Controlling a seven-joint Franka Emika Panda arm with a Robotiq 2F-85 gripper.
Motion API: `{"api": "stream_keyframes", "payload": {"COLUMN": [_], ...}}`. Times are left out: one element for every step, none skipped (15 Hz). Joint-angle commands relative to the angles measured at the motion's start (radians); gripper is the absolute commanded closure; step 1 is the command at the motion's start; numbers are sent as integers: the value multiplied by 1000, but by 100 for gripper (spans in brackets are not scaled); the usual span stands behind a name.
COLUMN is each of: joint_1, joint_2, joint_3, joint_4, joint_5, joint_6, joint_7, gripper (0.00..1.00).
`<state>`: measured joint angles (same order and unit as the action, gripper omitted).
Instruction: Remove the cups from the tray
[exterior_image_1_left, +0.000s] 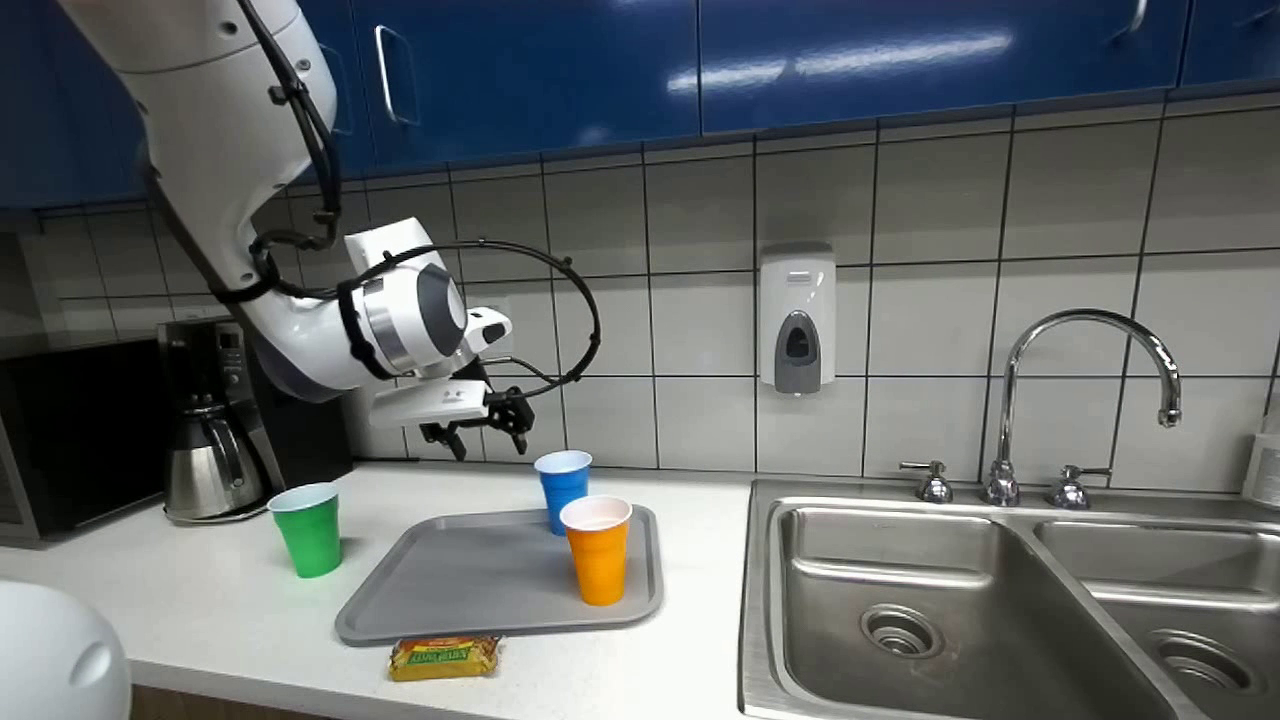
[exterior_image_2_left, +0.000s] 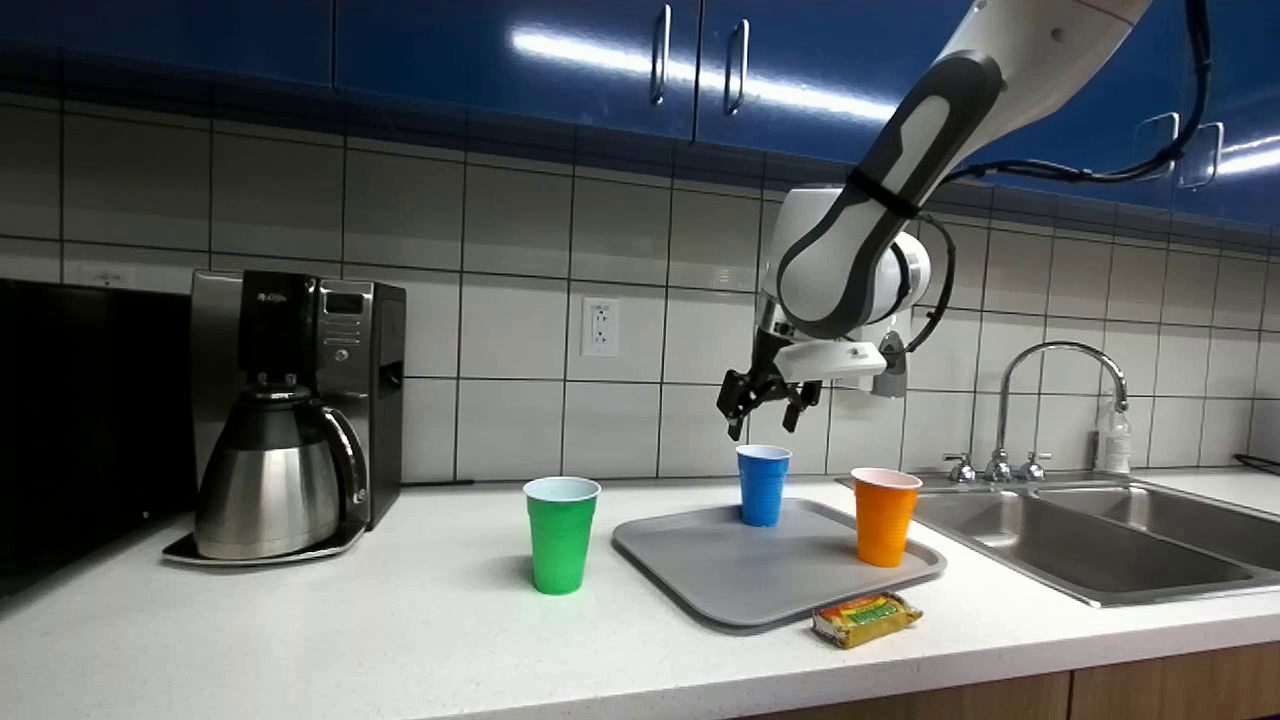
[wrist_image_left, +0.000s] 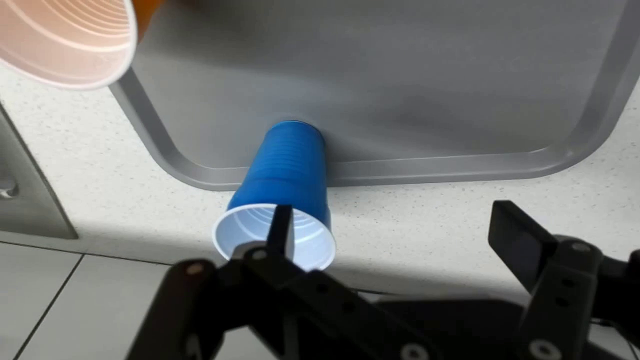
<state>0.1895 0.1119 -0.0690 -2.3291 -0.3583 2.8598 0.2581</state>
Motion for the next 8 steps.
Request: {"api": "stream_keyframes", "payload": {"joint_1": [-23, -28, -57, -63, -67, -71, -72, -74], "joint_2": [18, 26, 33, 39, 46, 54, 61, 70], "joint_3": [-9, -10, 14, 17, 18, 18, 17, 18], "joint_4": [20, 28, 36, 43, 50, 60, 70, 81], "joint_5": [29, 45, 61, 79, 90, 100, 105, 114], "joint_6": [1, -3, -8, -9, -8, -6, -7, -6], "joint_7": [-37, -43, -51, -61, -64, -68, -70, -74], "gripper": [0, 0, 0, 0, 0, 0, 0, 0]}}
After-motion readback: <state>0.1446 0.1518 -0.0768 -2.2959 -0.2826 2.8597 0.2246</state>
